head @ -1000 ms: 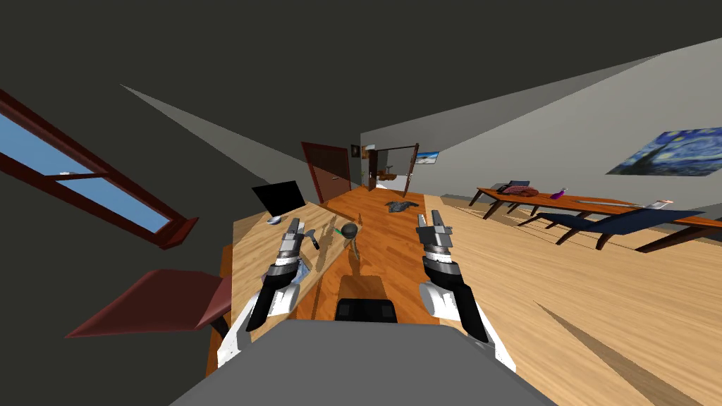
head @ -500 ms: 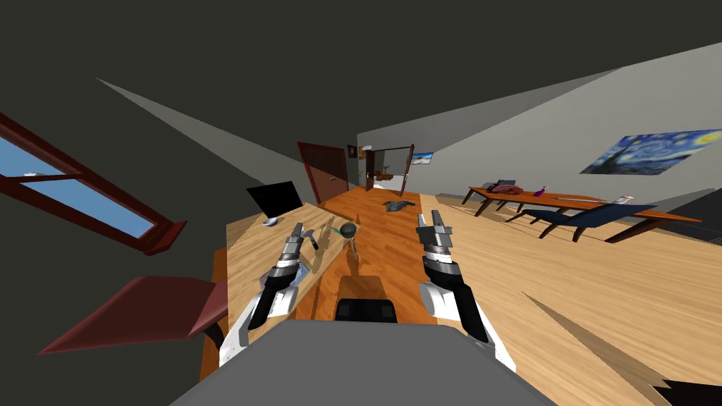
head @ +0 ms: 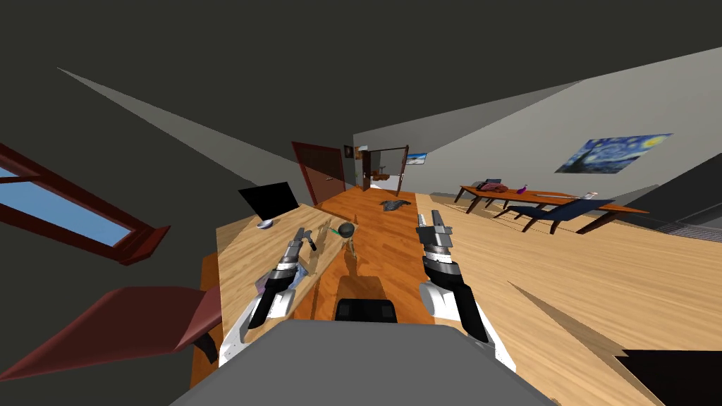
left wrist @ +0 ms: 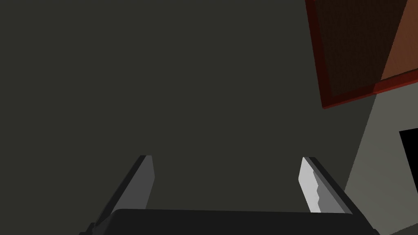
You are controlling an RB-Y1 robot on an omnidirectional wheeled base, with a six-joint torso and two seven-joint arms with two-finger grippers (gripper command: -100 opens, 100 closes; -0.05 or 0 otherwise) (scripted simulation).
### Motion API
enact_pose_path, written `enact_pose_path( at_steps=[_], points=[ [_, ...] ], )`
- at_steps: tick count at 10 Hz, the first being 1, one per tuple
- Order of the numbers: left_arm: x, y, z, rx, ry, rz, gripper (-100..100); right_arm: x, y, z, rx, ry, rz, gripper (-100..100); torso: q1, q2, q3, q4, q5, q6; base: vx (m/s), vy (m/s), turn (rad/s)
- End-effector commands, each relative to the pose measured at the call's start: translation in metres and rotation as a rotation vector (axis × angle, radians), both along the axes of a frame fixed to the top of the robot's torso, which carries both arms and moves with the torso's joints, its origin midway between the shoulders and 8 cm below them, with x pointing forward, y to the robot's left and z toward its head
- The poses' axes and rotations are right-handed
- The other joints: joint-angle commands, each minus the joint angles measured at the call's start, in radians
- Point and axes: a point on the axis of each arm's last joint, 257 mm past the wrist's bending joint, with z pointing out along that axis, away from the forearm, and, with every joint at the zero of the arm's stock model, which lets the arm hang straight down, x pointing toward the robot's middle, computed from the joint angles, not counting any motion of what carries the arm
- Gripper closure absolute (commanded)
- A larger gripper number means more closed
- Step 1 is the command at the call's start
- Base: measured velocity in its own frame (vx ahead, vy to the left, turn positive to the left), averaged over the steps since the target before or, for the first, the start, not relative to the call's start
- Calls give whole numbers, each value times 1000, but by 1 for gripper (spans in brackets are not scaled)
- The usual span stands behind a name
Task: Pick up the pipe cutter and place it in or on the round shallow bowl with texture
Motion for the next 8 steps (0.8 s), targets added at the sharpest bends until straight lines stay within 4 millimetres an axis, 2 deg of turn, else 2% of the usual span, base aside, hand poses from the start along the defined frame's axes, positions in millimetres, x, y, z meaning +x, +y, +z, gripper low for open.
enact_pose_path(
  at_steps=[1,2,6,7,8],
  points=[
    [1,6,-17,20,29,18,-100,0,0,0,0,0,0,0,0,0,0,0,0,0,-16,15,-67],
    [1,7,-18,19,32,19,-100,0,0,0,0,0,0,0,0,0,0,0,0,0,-7,6,-4],
    [1,28,-54,102,93,71,-100,0,0,0,0,0,0,0,0,0,0,0,0,0,-13,13,-92],
    [1,33,-57,150,89,87,-100,0,0,0,0,0,0,0,0,0,0,0,0,0,-12,14,-137],
    [0,38,-71,145,121,95,-100,0,0,0,0,0,0,0,0,0,0,0,0,0,-9,16,-76]
  ],
)
